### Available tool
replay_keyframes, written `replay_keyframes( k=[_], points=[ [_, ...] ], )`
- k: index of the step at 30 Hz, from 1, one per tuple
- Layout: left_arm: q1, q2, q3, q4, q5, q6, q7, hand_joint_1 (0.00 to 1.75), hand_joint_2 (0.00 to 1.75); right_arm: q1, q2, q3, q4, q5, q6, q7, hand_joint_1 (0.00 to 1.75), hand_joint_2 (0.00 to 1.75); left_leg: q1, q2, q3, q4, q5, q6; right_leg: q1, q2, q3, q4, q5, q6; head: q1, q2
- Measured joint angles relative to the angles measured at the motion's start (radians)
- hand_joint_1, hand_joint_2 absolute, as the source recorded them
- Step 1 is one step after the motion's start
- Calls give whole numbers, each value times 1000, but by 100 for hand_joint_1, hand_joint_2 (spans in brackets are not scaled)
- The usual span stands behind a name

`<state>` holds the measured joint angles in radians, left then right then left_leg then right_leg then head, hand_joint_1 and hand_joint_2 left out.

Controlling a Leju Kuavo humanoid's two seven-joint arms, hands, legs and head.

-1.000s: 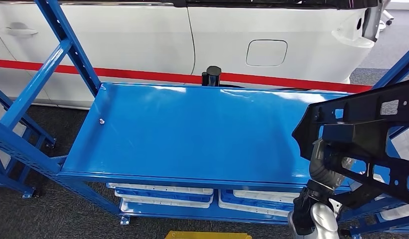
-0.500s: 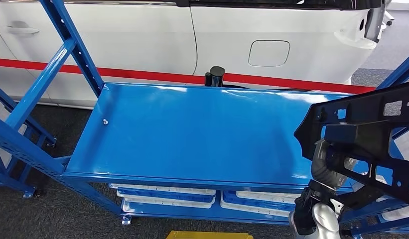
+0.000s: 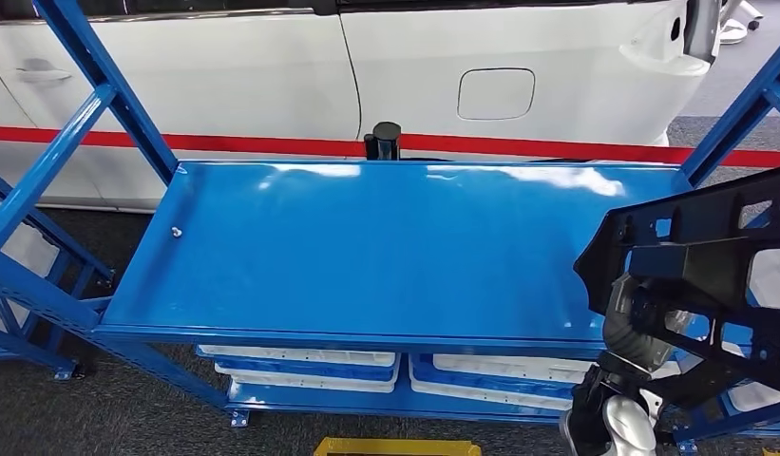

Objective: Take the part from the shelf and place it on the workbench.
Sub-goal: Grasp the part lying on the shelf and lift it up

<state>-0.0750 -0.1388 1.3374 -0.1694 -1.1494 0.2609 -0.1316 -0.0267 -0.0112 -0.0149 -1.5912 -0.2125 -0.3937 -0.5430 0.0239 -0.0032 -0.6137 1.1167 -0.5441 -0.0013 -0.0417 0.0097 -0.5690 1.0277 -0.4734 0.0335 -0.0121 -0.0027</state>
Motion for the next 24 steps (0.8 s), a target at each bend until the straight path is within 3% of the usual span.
replay_keyframes(
  k=[2, 3, 4, 5, 7, 9, 11, 13, 15, 17, 18, 19, 20, 22, 24],
  points=[
    [0, 0, 0, 0, 0, -1, 0, 0, 175, 2, 0, -1, 0, 0, 0, 0, 175, 175, 0, 0, -48, 129, -78, -1, 9, -2, -14, 1, 9, -16, -2, 0],
    [0, -1, 0, 0, 0, -1, -1, 0, 175, 4, 1, -1, 0, 0, 0, 0, 175, 175, 0, 0, -61, 174, -96, 0, 13, -3, -21, 1, 14, -21, -2, 0],
    [0, -1, 0, 0, 0, -2, -1, 0, 175, 6, 1, -2, -1, 0, 0, 0, 175, 175, -1, 0, -56, 183, -94, 2, 17, -3, -27, 1, 19, -23, -2, 0],
    [0, -1, 0, 0, 0, -3, -2, 0, 175, 9, 1, -2, -2, 0, 0, 0, 175, 175, -1, 0, -31, 154, -75, 5, 20, -3, -32, 2, 24, -22, -2, 0],
    [-2, -1, 0, 0, 0, -4, -3, 0, 175, 12, 1, -4, -6, 0, 0, 0, 175, 175, -2, 0, 58, 21, -25, 14, 23, -3, -39, 2, 32, -18, -2, 0],
    [-5, -1, 0, 0, 0, -5, -4, 0, 175, 13, 1, -6, -12, 0, 0, 0, 175, 175, -7, -1, 117, -76, 0, 18, 27, -3, -43, 2, 42, -7, 0, 0],
    [-7, -2, 0, 0, 0, -7, -5, 0, 175, 14, 2, -9, -18, 1, 1, -1, 175, 175, -16, -1, 118, -94, 9, 23, 28, -4, -45, -1, 54, 9, 2, 0],
    [-7, -3, 0, 0, -1, -8, -5, 0, 175, 18, 2, -11, -23, 1, 4, -1, 175, 175, -16, 2, 105, -105, 28, 37, 25, -6, -57, 4, 54, 20, 2, 0],
    [-8, -3, 0, 0, -1, -9, -5, 0, 175, 21, 1, -13, -26, 2, 8, -2, 175, 175, -13, 6, 84, -115, 51, 52, 25, -7, -86, 62, 1, 15, 7, 0],
    [-8, -3, 0, 0, -2, -9, -5, 0, 175, 23, 1, -14, -27, 4, 11, -2, 175, 175, -15, 10, 60, -115, 70, 58, 25, -7, -119, 182, -78, 7, 12, 0],
    [-8, -4, 0, 0, -2, -9, -5, 0, 175, 23, 1, -14, -27, 4, 12, -2, 175, 175, -15, 11, 49, -114, 79, 57, 24, -7, -128, 236, -101, 10, 12, 0],
    [-8, -5, 0, 0, -2, -9, -4, 0, 175, 24, 1, -15, -27, 4, 12, -2, 175, 175, -15, 13, 37, -114, 88, 56, 23, -7, -123, 264, -106, 18, 13, 0],
    [-8, -6, 0, 0, -1, -9, -4, 0, 175, 24, 1, -15, -27, 4, 13, -2, 175, 175, -14, 13, 27, -113, 97, 54, 21, -7, -102, 258, -94, 29, 13, 0],
    [-8, -6, 0, 0, 3, -8, -3, 0, 175, 23, 1, -14, -27, 4, 14, -2, 175, 175, -13, 14, 8, -109, 113, 46, 15, -8, -15, 152, -60, 49, 13, 0],
    [-8, -7, 0, 0, 7, -8, -2, 0, 175, 21, 1, -14, -28, 4, 15, -2, 175, 175, -17, 13, -7, -103, 126, 34, 17, -7, 76, 21, -55, 50, 13, 0]
  ],
)
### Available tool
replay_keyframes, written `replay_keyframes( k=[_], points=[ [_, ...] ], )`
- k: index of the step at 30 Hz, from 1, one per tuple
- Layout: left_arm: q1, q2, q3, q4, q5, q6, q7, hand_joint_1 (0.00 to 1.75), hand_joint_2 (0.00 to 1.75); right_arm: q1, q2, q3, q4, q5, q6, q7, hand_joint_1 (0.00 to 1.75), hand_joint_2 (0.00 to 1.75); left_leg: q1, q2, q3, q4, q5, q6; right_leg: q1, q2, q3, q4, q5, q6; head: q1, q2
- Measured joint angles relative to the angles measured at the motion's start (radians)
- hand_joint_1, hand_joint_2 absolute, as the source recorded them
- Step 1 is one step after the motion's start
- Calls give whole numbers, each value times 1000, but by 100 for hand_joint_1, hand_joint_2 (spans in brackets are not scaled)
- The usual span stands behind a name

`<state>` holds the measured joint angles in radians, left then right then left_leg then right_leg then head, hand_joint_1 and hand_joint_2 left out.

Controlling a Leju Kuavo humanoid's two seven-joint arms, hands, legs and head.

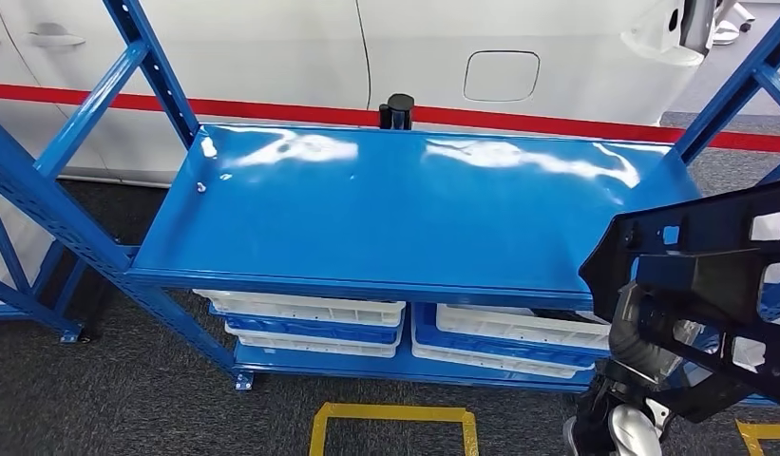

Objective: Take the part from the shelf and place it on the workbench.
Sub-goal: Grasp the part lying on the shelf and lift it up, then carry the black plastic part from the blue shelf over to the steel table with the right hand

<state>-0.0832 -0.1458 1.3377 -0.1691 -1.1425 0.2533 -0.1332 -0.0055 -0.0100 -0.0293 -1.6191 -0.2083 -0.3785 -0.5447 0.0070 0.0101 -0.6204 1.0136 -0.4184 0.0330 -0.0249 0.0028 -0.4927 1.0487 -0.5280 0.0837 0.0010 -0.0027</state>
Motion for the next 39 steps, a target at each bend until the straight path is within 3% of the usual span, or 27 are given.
replay_keyframes(
  k=[2, 4, 6, 8, 9, 10, 11, 12, 14, 16, 18, 20, 21, 23, 24, 25, 26, 27, 29, 31, 32, 34, 36, 39],
  points=[
    [0, -1, 0, 0, 1, 1, 1, 0, 175, -1, 0, 0, -1, 0, 2, 0, 175, 175, -4, 0, -6, 2, 15, -12, 7, 2, 26, -54, -11, -11, -1, 0],
    [1, -1, 1, 0, 1, 2, 1, 0, 175, 1, 1, 0, -2, 0, 2, 0, 175, 175, -1, -2, -11, 3, 20, -22, 4, 1, 14, -57, -5, -28, -2, 0],
    [1, -1, 2, 0, 2, 2, 1, 0, 175, 1, 2, -1, -2, 0, 2, 0, 175, 175, 4, -5, -31, 56, -41, -30, -2, -2, 0, -59, 11, -54, -4, 0],
    [1, -2, 2, 0, 2, 2, 1, 0, 175, 1, 4, -1, -2, -1, 5, 0, 175, 175, 6, -8, -66, 175, -142, -36, 0, -5, -18, -58, 30, -74, -6, 0],
    [1, -2, 2, 0, 2, 2, 1, 0, 175, 1, 4, -2, -2, -2, 9, 0, 175, 175, 6, -8, -77, 232, -169, -38, 3, -6, -28, -57, 40, -77, -7, 0],
    [1, -2, 2, 0, 2, 2, 1, 0, 175, 1, 5, -2, -2, -3, 13, 0, 175, 175, 7, -9, -79, 269, -174, -39, 5, -7, -39, -56, 50, -77, -7, 0],
    [1, -2, 2, 0, 1, 2, 1, 0, 175, 2, 6, -2, -2, -4, 17, 0, 175, 175, 7, -9, -66, 275, -159, -40, 7, -6, -51, -54, 58, -76, -7, 0],
    [1, -2, 2, 0, 1, 2, 2, 0, 175, 2, 6, -2, -2, -5, 19, 0, 175, 175, 7, -9, -34, 246, -131, -38, 8, -6, -62, -52, 66, -73, -7, 0],
    [-1, -2, 2, 0, 0, 2, 3, 0, 175, 2, 8, -2, -5, -5, 21, 0, 175, 175, 6, -10, 62, 120, -97, -32, 10, -6, -80, -44, 78, -63, -8, 0],
    [-3, -2, 2, 0, -1, 2, 4, 0, 175, 1, 9, -3, -13, -4, 21, -1, 175, 175, 2, -13, 122, 21, -101, -25, 13, -7, -94, -37, 90, -49, -7, 0],
    [-3, -2, 1, 0, -3, 2, 4, 0, 175, 2, 11, -5, -21, -2, 21, -4, 175, 175, -4, -14, 120, -2, -103, -14, 14, -10, -104, -38, 105, -35, -6, 0],
    [-3, -1, 1, 0, -4, 2, 4, 0, 175, 8, 14, -6, -28, 0, 21, -7, 175, 175, -4, -10, 102, -8, -85, 6, 12, -10, -122, -22, 94, -30, -5, 0],
    [-3, -1, 1, 0, -4, 2, 4, 0, 175, 11, 15, -8, -31, 0, 21, -8, 175, 175, -3, -7, 90, -11, -73, 16, 12, -9, -136, 8, 65, -33, -4, 0],
    [-3, -1, 1, 0, -4, 1, 5, 0, 175, 14, 16, -12, -37, 2, 20, -9, 175, 175, -4, -4, 63, -12, -50, 26, 11, -7, -172, 119, -20, -47, 0, 0],
    [-3, -1, 1, 0, -4, 1, 6, 0, 175, 15, 16, -14, -38, 3, 20, -10, 175, 175, -5, -2, 48, -12, -38, 27, 11, -7, -184, 181, -52, -49, 1, 0],
    [-3, -1, 1, 0, -4, 1, 7, 0, 175, 16, 17, -16, -39, 6, 19, -10, 175, 175, -5, -1, 33, -11, -26, 26, 11, -7, -186, 226, -65, -45, 1, 0],
    [-3, -1, 1, 0, -4, 2, 9, 0, 175, 17, 18, -18, -39, 9, 19, -10, 175, 175, -6, 0, 17, -10, -13, 25, 11, -7, -175, 243, -60, -36, 1, 0],
    [-3, -1, 1, 0, -4, 2, 10, 0, 175, 18, 19, -19, -40, 12, 19, -11, 175, 175, -5, 1, 2, -10, 0, 22, 10, -7, -146, 223, -41, -25, 2, 0],
    [-3, -2, 1, 0, -4, 2, 13, 0, 175, 17, 21, -20, -44, 18, 18, -12, 175, 175, -6, 1, -23, -7, 23, 15, 9, -7, -44, 100, -10, -11, 2, 0],
    [-3, -2, 1, 0, -4, 3, 15, 0, 175, 14, 24, -21, -48, 23, 18, -12, 175, 175, -9, 1, -38, -4, 44, 4, 14, -5, 46, -34, -22, -20, 2, 0],
    [-3, -2, 1, 0, -4, 4, 15, 0, 175, 13, 24, -22, -49, 25, 19, -12, 175, 175, -11, 2, -42, -5, 54, -1, 17, -4, 64, -68, -32, -27, 2, 0],
    [-2, -2, 2, 0, -4, 5, 16, 0, 175, 13, 26, -23, -50, 28, 20, -12, 175, 175, -9, 1, -47, -8, 69, -13, 15, -4, 55, -79, -26, -44, 2, 0],
    [-1, -2, 2, 0, -3, 5, 16, 0, 175, 12, 29, -25, -50, 30, 21, -12, 175, 175, -4, -3, -60, 23, 21, -24, 9, -7, 38, -79, -5, -65, 0, 0],
    [-1, -2, 2, 0, -1, 5, 17, 0, 175, 11, 32, -26, -49, 30, 21, -12, 175, 175, 0, -8, -99, 195, -130, -35, 11, -10, 1, -78, 30, -83, -2, 0]
  ],
)
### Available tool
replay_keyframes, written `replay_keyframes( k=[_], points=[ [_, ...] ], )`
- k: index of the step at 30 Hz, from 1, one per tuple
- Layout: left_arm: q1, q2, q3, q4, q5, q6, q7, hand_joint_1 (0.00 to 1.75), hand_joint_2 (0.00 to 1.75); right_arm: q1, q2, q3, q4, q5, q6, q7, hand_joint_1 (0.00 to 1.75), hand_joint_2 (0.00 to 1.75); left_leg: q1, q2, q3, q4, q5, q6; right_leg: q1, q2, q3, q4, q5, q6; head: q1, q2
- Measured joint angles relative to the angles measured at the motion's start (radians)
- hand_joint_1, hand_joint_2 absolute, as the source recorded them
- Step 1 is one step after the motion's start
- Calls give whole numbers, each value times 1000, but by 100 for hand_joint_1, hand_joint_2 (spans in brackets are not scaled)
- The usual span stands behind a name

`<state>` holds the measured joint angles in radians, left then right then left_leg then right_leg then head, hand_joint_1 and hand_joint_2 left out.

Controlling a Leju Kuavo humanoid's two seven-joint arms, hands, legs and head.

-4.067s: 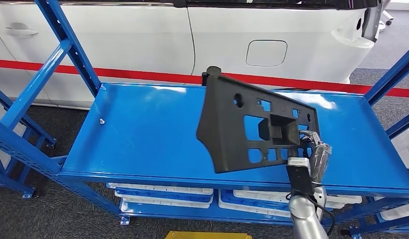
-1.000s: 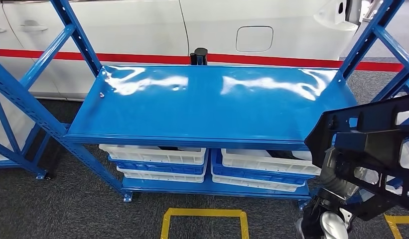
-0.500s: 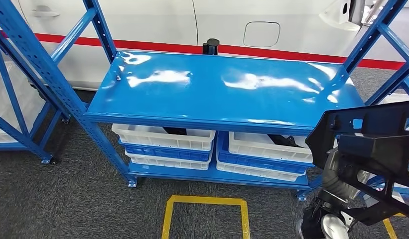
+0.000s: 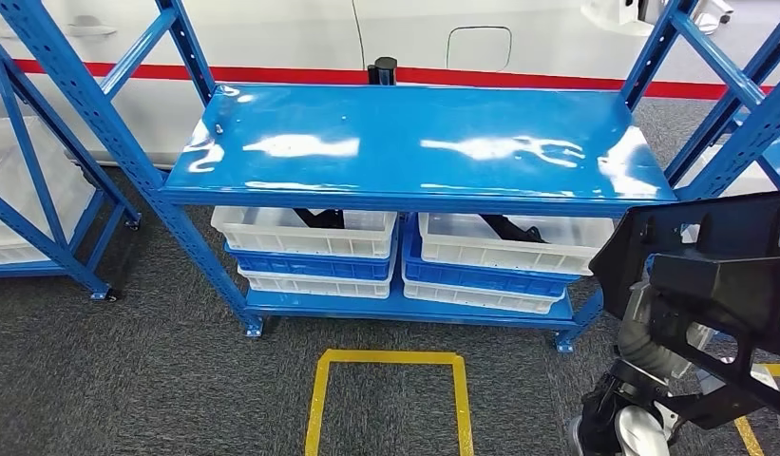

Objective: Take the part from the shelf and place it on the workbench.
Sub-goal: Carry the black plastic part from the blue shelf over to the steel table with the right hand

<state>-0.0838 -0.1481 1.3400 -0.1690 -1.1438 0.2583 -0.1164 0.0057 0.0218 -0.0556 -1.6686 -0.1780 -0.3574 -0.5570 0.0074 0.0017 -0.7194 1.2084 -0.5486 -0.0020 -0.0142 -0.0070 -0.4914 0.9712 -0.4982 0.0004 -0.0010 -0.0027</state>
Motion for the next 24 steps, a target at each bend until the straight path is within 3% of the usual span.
replay_keyframes(
  k=[1, 3, 5, 7, 8, 10, 12, 15, 16, 17, 18, 19, 21, 22, 24],
  points=[
    [0, 0, 0, 0, 0, 0, 0, 0, 175, 0, 1, 0, 0, 0, 0, 0, 175, 175, 1, -1, -6, 57, -22, -3, 2, -1, -14, 1, 12, 0, 0, 0],
    [0, 0, 0, 0, -1, 0, 0, 0, 175, 0, 3, 0, 0, 1, 0, 0, 175, 175, 5, -1, 22, 86, 4, -4, 4, 0, -43, 8, 34, 4, 0, 0],
    [-1, 0, 0, 0, -4, 0, 0, 0, 175, 0, 4, 0, 0, 1, 0, 0, 175, 175, 7, -2, 110, -7, 48, -1, 3, 0, -72, 18, 50, 12, -1, 0],
    [-3, 0, 0, 0, -5, 1, 0, 0, 175, -1, 4, -1, 0, 1, 0, 0, 175, 175, 4, -5, 204, -139, 40, 5, 6, -1, -91, 28, 62, 25, 0, 0],
    [-4, 0, 0, 0, -6, 2, 0, 0, 175, -2, 4, -1, 0, 1, 0, 0, 175, 175, 1, -6, 228, -181, 29, 9, 7, -2, -97, 31, 69, 33, 1, 0],
    [-4, 1, -1, 0, -7, 2, 0, 0, 175, -3, 4, -1, 0, 2, 0, 0, 175, 175, -6, -6, 225, -205, 28, 23, 7, -5, -108, 32, 84, 48, 3, 0],
    [-4, 1, -1, 0, -8, 3, 0, 0, 175, 1, 5, -1, 0, 2, -1, 0, 175, 175, -6, -1, 206, -212, 48, 44, 4, -4, -126, 53, 66, 52, 3, 0],
    [-4, 3, -1, 0, -10, -2, -12, 0, 175, 4, 5, -2, 0, 2, -3, 0, 175, 175, -6, 6, 167, -214, 83, 62, 2, 1, -176, 203, -55, 39, 9, 0],
    [-4, 3, -1, 0, -11, -4, -20, 0, 175, 6, 5, -2, 0, 1, -4, 0, 175, 175, -6, 7, 152, -214, 95, 62, 2, 2, -187, 265, -84, 41, 11, 0],
    [-4, 3, -1, 0, -12, -7, -27, 0, 175, 7, 5, -2, 0, 0, -4, 0, 175, 175, -6, 9, 137, -213, 108, 61, 1, 2, -187, 307, -93, 48, 11, 0],
    [-4, 4, -1, 0, -13, -9, -32, 0, 175, 9, 5, -2, 0, -2, -4, 0, 175, 175, -6, 10, 122, -212, 121, 59, 0, 2, -173, 319, -83, 60, 11, 0],
    [-4, 4, -2, 0, -14, -10, -35, 0, 175, 11, 5, -2, 0, -2, -4, 0, 175, 175, -5, 11, 106, -212, 133, 56, -1, 2, -141, 293, -61, 72, 11, 0],
    [-4, 4, -2, 0, -15, -12, -38, 0, 175, 10, 5, -2, 0, -3, -3, 0, 175, 175, -5, 11, 81, -210, 155, 47, -2, 2, -33, 152, -32, 84, 11, 0],
    [-4, 4, -2, 0, -15, -14, -38, 0, 175, 10, 5, -2, -1, -3, -3, 0, 175, 175, -7, 12, 73, -210, 165, 41, 0, 3, 19, 73, -35, 80, 10, 0],
    [-4, 4, -2, 0, -19, -14, -38, 0, 175, 11, 5, -2, -2, -4, -2, -1, 175, 175, -9, 14, 64, -213, 184, 31, 6, 6, 65, -15, -50, 65, 8, 0]
  ],
)
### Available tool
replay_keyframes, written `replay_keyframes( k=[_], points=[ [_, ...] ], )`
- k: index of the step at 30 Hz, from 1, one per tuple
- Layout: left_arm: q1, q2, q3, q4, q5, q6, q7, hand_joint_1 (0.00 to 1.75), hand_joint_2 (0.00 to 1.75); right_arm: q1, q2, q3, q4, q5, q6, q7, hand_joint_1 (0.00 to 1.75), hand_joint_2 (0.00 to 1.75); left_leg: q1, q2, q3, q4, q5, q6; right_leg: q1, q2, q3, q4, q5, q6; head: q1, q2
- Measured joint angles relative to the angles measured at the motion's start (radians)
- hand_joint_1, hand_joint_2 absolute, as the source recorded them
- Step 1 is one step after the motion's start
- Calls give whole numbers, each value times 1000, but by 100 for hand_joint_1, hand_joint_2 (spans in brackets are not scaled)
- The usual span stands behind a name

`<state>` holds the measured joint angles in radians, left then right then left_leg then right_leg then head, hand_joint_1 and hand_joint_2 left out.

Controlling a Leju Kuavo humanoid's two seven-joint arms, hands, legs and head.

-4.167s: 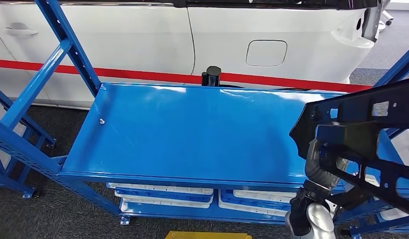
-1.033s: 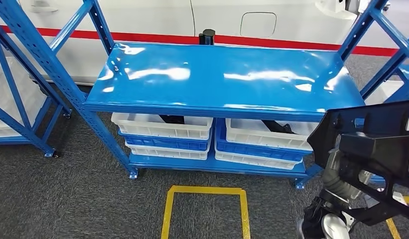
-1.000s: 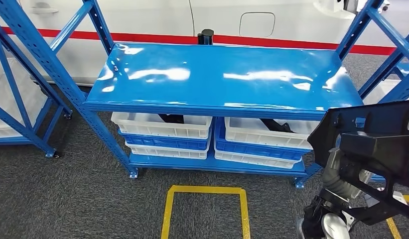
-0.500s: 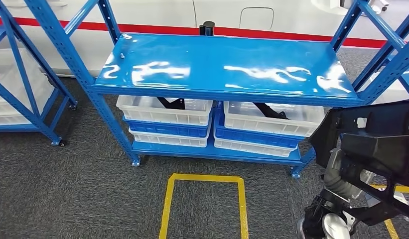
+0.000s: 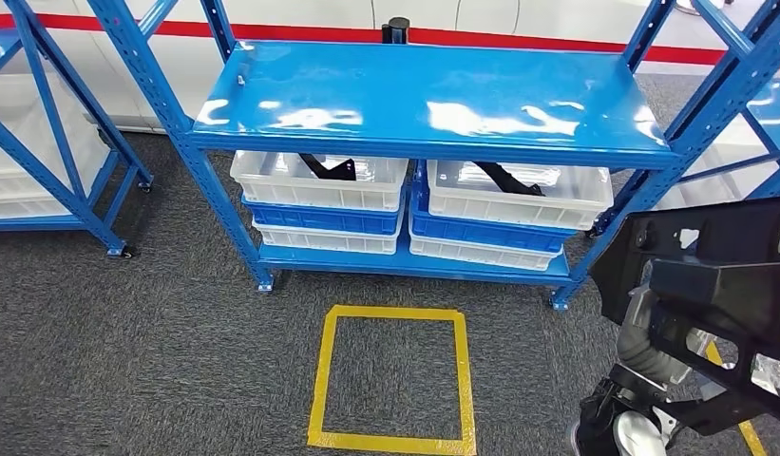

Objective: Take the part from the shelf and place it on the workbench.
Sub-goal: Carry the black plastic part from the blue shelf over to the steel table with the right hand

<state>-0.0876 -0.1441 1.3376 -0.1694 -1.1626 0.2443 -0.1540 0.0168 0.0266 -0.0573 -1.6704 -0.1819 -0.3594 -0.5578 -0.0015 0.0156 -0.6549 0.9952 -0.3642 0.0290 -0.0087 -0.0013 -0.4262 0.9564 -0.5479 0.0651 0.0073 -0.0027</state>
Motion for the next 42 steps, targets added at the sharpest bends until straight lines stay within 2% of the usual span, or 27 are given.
replay_keyframes(
  k=[2, 3, 5, 7, 8, 9, 11, 13, 15, 17, 19, 21, 23, 24, 25, 26, 27, 28, 30, 32, 33, 35, 36, 38, 39, 40, 42],
  points=[
    [0, 1, -1, 0, -6, 2, 5, 0, 175, 4, 0, -1, -1, -3, 0, -1, 175, 175, 3, 2, -4, -4, 9, -10, -4, 4, -12, -7, 5, -18, -1, 0],
    [1, 1, -2, 0, -8, 4, 7, 0, 175, 5, 0, -1, -1, -5, 0, -2, 175, 175, 5, 0, -11, 6, -3, -15, -7, 6, -14, -7, 11, -29, -2, 0],
    [1, 1, -2, 0, -10, 6, 10, 0, 175, 6, 1, -2, -1, -8, 0, -2, 175, 175, 7, -6, -41, 88, -73, -23, -12, 11, -16, -8, 23, -47, -4, 0],
    [1, 1, -3, 0, -10, 6, 11, 0, 175, 8, 1, -2, -1, -9, 1, -3, 175, 175, 9, -10, -83, 226, -148, -29, -9, 17, -23, -5, 32, -56, -5, 0],
    [1, 1, -3, 0, -10, 6, 12, 0, 175, 10, 2, -2, -1, -9, 1, -3, 175, 175, 9, -12, -93, 274, -163, -30, -7, 22, -28, -3, 35, -57, -5, 0],
    [1, 1, -3, 0, -10, 6, 12, 0, 175, 12, 2, -2, -1, -9, 1, -3, 175, 175, 10, -13, -88, 286, -159, -29, -6, 29, -32, -1, 38, -57, -5, 0],
    [1, 1, -3, 0, -11, 7, 13, 0, 175, 14, 2, -2, -1, -9, 1, -3, 175, 175, 11, -27, -25, 199, -111, -22, -5, 46, -37, 3, 40, -55, -5, 0],
    [2, 4, -4, 0, -11, 7, 13, 0, 175, 12, 3, -2, -1, -9, 1, -3, 175, 175, 14, -69, 56, 79, -78, -11, -3, 63, -44, 7, 42, -51, -4, 0],
    [3, 6, -4, 0, -11, 8, 13, 0, 175, 10, 4, -2, -2, -9, 1, -3, 175, 175, 12, -89, 88, 31, -76, -6, -6, 80, -56, 10, 45, -41, -6, 0],
    [1, 6, -4, 0, -12, 8, 15, 0, 175, 11, 4, -2, -3, -8, 1, -4, 175, 175, 10, -66, 90, 13, -77, -3, -8, 96, -67, 12, 49, -29, -9, 0],
    [-3, 5, -5, 0, -13, 7, 16, 0, 175, 15, 2, -3, -6, -8, 0, -7, 175, 175, 13, -41, 96, -14, -77, 6, -5, 70, -94, 45, 32, -23, -5, 0],
    [-3, 5, -5, 0, -14, 3, 16, 0, 175, 18, 0, -3, -7, -9, -1, -11, 175, 175, 15, -16, 97, -26, -75, 14, -3, 29, -153, 153, -13, -25, 2, 0],
    [-1, 4, -5, 0, -14, -1, 16, 0, 175, 25, -1, -4, -7, -10, -4, -14, 175, 175, 14, 10, 94, -26, -74, 15, -6, 17, -213, 275, -49, -23, 6, 0],
    [0, 3, -5, 0, -14, -3, 15, 0, 175, 30, -2, -5, -7, -11, -5, -15, 175, 175, 14, 23, 94, -25, -74, 15, -8, 14, -224, 297, -48, -17, 6, 0],
    [0, 3, -5, 0, -14, -4, 12, 0, 175, 35, -2, -6, -7, -12, -6, -15, 175, 175, 15, 35, 93, -23, -74, 15, -11, 10, -214, 279, -33, -7, 6, 0],
    [-1, 2, -5, 0, -14, -4, 8, 0, 175, 38, -3, -6, -9, -12, -7, -16, 175, 175, 15, 47, 93, -20, -75, 13, -15, 1, -186, 225, -7, 6, 6, 0],
    [-1, 1, -5, 0, -14, -5, 4, 0, 175, 40, -3, -7, -11, -12, -8, -16, 175, 175, 15, 57, 93, -16, -76, 10, -18, -23, -148, 151, 19, 16, 7, 0],
    [-1, 0, -5, 0, -14, -5, -1, 0, 175, 41, -3, -8, -15, -12, -8, -17, 175, 175, 12, 67, 92, -10, -79, 5, -17, -45, -116, 88, 40, 20, 8, 0],
    [-2, 0, -5, 0, -14, -5, -6, 0, 175, 44, -3, -11, -21, -12, -8, -17, 175, 175, 7, 86, 93, -2, -83, -8, -14, -67, -91, 27, 59, 8, 7, 0],
    [-3, -1, -5, 0, -14, -5, -8, 0, 175, 49, -3, -16, -24, -12, -8, -17, 175, 175, 9, 104, 95, -1, -83, -20, -10, -44, -100, 30, 65, -15, 3, 0],
    [-4, -1, -5, 0, -14, -5, -8, 0, 175, 51, -2, -18, -25, -12, -8, -17, 175, 175, 13, 97, 94, 5, -89, -27, -12, -33, -101, 30, 68, -24, 3, 0],
    [-5, -2, -5, -1, -14, -5, -8, 0, 175, 53, -1, -20, -29, -12, -8, -18, 175, 175, 19, 49, 71, 62, -137, -36, -17, -13, -104, 28, 79, -41, 2, 0],
    [-5, -2, -5, -1, -14, -5, -8, 0, 175, 53, 0, -20, -31, -12, -8, -18, 175, 175, 21, 17, 47, 120, -176, -38, -17, -3, -107, 29, 83, -48, 0, 0],
    [-3, -3, -5, -1, -14, -5, -9, 0, 175, 54, 2, -20, -31, -12, -8, -19, 175, 175, 21, -11, -4, 246, -239, -38, -11, 18, -115, 29, 89, -56, -1, 0],
    [-2, -3, -5, -1, -13, -6, -9, 0, 175, 55, 3, -20, -31, -12, -8, -19, 175, 175, 21, -14, -15, 276, -245, -36, -8, 30, -117, 30, 91, -58, -1, 0],
    [-2, -4, -5, -1, -12, -6, -10, 0, 175, 56, 4, -20, -31, -11, -8, -19, 175, 175, 21, -17, -10, 272, -232, -33, -5, 42, -118, 31, 93, -58, -1, 0],
    [-2, -5, -5, -1, -11, -9, -12, 0, 175, 59, 5, -21, -35, -10, -8, -19, 175, 175, 21, -38, 46, 169, -169, -20, -3, 67, -118, 32, 95, -57, -1, 0]
  ],
)
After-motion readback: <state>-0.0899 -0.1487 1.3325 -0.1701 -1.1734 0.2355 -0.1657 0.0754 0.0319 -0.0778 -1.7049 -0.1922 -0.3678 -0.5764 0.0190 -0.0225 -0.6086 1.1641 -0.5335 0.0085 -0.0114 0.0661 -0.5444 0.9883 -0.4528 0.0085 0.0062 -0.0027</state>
